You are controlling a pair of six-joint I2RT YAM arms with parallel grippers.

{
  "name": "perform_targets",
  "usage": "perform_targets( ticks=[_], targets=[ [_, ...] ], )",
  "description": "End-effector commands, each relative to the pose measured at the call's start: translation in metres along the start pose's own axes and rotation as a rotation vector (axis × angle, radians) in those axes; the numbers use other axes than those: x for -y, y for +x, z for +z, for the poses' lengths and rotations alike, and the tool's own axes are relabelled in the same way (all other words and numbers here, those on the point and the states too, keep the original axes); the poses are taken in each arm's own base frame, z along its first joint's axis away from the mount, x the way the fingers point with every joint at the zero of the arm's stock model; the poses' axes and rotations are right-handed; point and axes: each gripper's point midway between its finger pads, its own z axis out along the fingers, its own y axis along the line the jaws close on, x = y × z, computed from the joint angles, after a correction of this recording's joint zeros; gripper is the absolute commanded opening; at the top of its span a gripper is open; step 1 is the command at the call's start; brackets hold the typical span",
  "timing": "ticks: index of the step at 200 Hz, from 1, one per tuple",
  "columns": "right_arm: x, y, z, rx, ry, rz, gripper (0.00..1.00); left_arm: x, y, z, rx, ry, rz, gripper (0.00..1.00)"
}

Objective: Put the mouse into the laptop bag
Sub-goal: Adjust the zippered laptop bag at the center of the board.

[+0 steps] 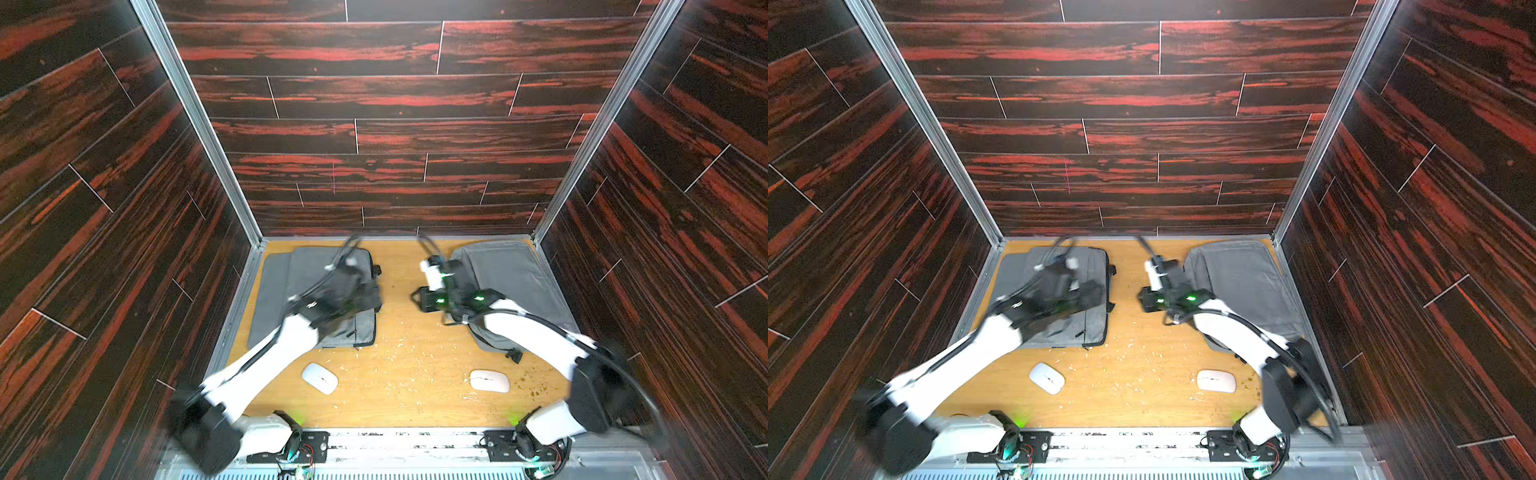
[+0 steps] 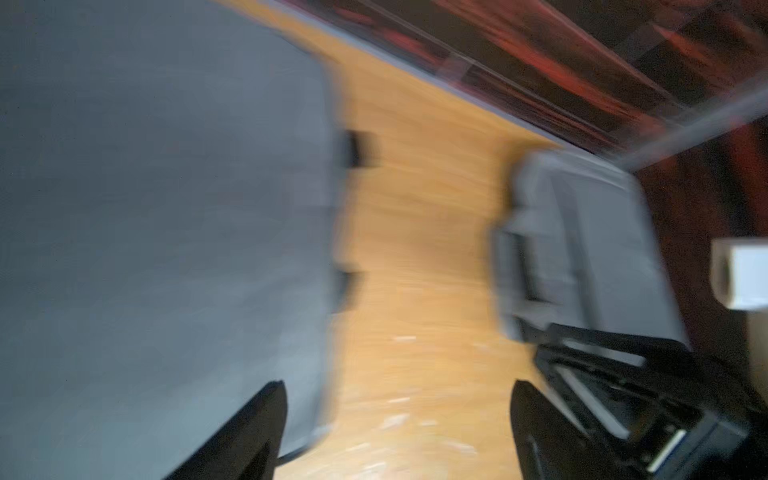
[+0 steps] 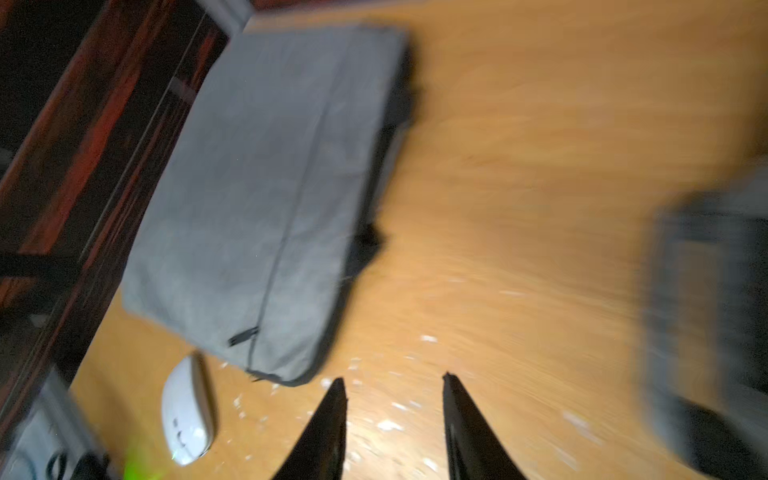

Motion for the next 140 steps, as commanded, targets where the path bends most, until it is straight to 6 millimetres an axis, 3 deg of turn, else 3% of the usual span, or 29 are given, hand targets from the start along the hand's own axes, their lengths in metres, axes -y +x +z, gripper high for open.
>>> perform_targets(
  ticks=[1,34,72,108,140],
  targets=[
    [-0.021,0.006,0.033,-0.043,-0.095,0.009,0.4,-0.064,0.007,-0.026,0.028,-0.213,-0.006,0.91],
    [-0.044,0.018,0.069,-0.116,-0.187,0.016,0.4,-0.124,0.007,-0.051,0.059,-0.36,-0.082,0.95],
    [-0.053,0.032,0.105,-0.188,-0.235,0.035,0.4,-0.171,0.017,-0.052,0.029,-0.418,-0.219,0.98],
    [-0.052,0.042,0.133,-0.237,-0.235,0.055,0.41,-0.202,0.026,-0.038,-0.025,-0.423,-0.331,0.98],
    [-0.04,0.049,0.15,-0.254,-0.177,0.089,0.41,-0.209,0.029,-0.02,-0.048,-0.383,-0.375,0.98]
  ],
)
